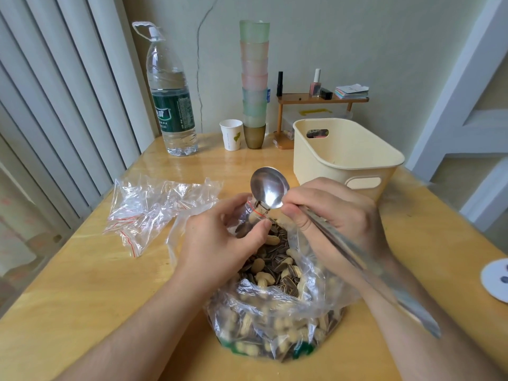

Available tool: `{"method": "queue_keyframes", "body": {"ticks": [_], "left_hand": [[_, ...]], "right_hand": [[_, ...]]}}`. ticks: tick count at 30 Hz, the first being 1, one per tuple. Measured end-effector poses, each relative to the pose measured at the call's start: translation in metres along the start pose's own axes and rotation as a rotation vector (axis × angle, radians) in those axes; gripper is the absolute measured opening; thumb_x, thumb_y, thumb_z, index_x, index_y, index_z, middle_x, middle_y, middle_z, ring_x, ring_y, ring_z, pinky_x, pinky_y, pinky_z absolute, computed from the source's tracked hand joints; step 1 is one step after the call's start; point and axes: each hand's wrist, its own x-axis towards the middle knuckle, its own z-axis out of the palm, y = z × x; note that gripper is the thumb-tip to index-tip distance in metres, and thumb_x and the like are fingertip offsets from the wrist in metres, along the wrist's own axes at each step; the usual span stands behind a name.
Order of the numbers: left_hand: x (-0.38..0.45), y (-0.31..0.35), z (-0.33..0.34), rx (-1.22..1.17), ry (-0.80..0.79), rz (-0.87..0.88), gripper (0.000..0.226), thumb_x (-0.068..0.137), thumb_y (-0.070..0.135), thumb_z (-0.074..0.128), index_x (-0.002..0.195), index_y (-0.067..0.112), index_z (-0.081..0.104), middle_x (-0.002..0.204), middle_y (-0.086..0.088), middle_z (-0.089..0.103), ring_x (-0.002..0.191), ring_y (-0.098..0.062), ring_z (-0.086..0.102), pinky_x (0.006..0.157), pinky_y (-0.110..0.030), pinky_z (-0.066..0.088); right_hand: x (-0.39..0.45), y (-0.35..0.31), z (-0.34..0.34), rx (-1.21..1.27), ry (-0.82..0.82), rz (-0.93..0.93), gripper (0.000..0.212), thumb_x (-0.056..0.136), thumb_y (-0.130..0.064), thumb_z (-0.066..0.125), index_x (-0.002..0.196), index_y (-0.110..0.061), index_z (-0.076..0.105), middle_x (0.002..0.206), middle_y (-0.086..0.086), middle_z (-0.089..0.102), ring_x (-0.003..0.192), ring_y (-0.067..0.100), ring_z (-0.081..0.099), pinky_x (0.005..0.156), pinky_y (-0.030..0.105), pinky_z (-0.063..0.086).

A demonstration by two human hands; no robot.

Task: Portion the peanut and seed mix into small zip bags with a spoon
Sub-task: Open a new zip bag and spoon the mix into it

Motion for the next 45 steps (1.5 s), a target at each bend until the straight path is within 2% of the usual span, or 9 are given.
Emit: {"method": "queue_keyframes", "body": {"ticks": [5,10,15,20,25,30,34,40,45], "left_hand": [[-0.001,-0.001,-0.001,-0.06,0.004,-0.008,0.056,0.077,0.05,0.085,0.129,0.04,0.071,0.091,0.036,0.067,0.095,0.023,0.061,0.087,-0.004,0.048],[-0.004,-0.002,-0.006,-0.295,0.047,-0.014,0.048,0.082,0.043,0.087,0.127,0.039,0.07,0.103,0.015,0.079,0.095,-0.006,0.076,0.086,-0.036,0.063],[-0.002,0.004,-0.008,-0.621,0.124,-0.068,0.046,0.088,0.012,0.079,0.132,0.014,0.068,0.102,-0.003,0.081,0.082,-0.006,0.075,0.071,-0.017,0.057],[-0.002,0.001,-0.005,-0.653,0.101,-0.082,0.047,0.086,0.018,0.079,0.131,0.016,0.068,0.11,0.001,0.08,0.098,-0.01,0.077,0.082,-0.019,0.059],[0.002,-0.002,-0.004,-0.638,0.083,-0.118,0.054,0.079,0.035,0.081,0.129,0.021,0.069,0.11,0.005,0.08,0.102,-0.011,0.077,0.092,-0.031,0.058],[0.002,-0.008,-0.002,-0.488,0.043,-0.117,0.051,0.084,0.038,0.084,0.131,0.026,0.069,0.111,0.012,0.079,0.106,-0.006,0.075,0.097,-0.035,0.056],[0.006,-0.011,0.0,-0.49,0.052,-0.167,0.049,0.084,0.042,0.084,0.129,0.027,0.07,0.107,0.013,0.08,0.104,-0.005,0.075,0.101,-0.038,0.055],[0.008,-0.008,0.001,-0.646,0.025,-0.202,0.032,0.093,0.018,0.076,0.125,0.017,0.071,0.099,-0.001,0.081,0.093,-0.005,0.075,0.08,-0.015,0.055],[0.007,-0.005,0.001,-0.743,-0.022,-0.173,0.043,0.078,0.031,0.076,0.119,0.017,0.073,0.097,-0.009,0.081,0.095,-0.012,0.075,0.085,-0.019,0.057]], "right_hand": [[0.0,0.002,0.0,0.072,0.04,0.042,0.019,0.101,-0.019,0.065,0.093,-0.006,0.077,0.082,-0.001,0.068,0.074,0.019,0.065,0.065,0.035,0.051],[-0.002,0.009,0.0,0.321,0.206,0.292,0.012,0.106,-0.025,0.058,0.102,-0.026,0.07,0.08,-0.002,0.066,0.069,0.021,0.069,0.06,0.042,0.056],[-0.005,0.013,0.001,0.163,0.095,0.423,0.021,0.104,-0.042,0.056,0.089,-0.037,0.069,0.071,-0.003,0.065,0.064,0.018,0.064,0.062,0.042,0.053],[-0.008,0.01,0.008,-0.036,-0.112,0.418,0.031,0.102,-0.033,0.063,0.075,-0.018,0.067,0.053,-0.008,0.054,0.057,0.016,0.053,0.057,0.038,0.045],[-0.007,0.008,0.01,-0.089,-0.203,0.524,0.051,0.098,-0.036,0.064,0.056,-0.026,0.037,0.047,-0.008,0.044,0.052,0.014,0.04,0.053,0.031,0.033],[-0.009,0.01,0.015,-0.132,-0.22,0.546,0.05,0.099,-0.037,0.065,0.058,-0.028,0.038,0.043,-0.008,0.036,0.054,0.01,0.046,0.052,0.023,0.034],[-0.012,0.011,0.022,-0.076,-0.246,0.568,0.035,0.1,-0.046,0.06,0.072,-0.024,0.06,0.051,-0.004,0.055,0.051,0.008,0.054,0.054,0.026,0.046],[-0.012,0.002,0.033,0.038,-0.268,0.607,0.04,0.095,-0.06,0.049,0.092,-0.026,0.07,0.063,-0.001,0.069,0.06,0.018,0.069,0.066,0.04,0.059],[-0.012,0.006,0.032,0.074,-0.263,0.741,0.023,0.104,-0.037,0.058,0.09,-0.026,0.071,0.067,-0.009,0.072,0.06,0.01,0.07,0.07,0.043,0.062]]}}
